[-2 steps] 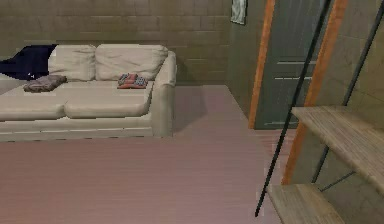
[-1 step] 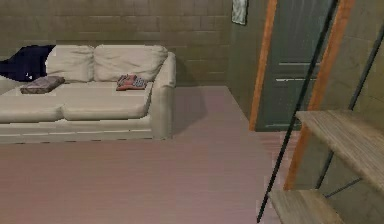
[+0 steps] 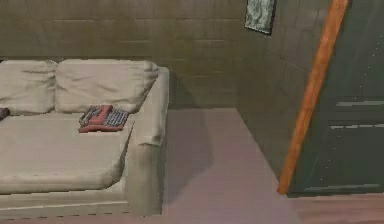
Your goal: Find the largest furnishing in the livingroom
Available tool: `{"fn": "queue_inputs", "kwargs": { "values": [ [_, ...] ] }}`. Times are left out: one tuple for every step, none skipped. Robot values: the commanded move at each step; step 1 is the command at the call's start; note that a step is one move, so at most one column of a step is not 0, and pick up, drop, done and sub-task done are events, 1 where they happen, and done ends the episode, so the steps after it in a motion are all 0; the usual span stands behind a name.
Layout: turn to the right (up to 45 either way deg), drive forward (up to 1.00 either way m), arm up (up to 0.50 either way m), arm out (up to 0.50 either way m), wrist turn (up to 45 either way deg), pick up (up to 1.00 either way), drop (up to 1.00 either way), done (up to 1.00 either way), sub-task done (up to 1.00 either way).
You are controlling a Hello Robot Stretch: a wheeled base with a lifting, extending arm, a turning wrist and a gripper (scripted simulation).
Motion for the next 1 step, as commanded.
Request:
{"fn": "queue_inputs", "kwargs": {
  "values": [
    [-12.0, 0.0, 0.0, 0.0, 0.0, 0.0, 0.0, 0.0, 0.0]
  ]
}}
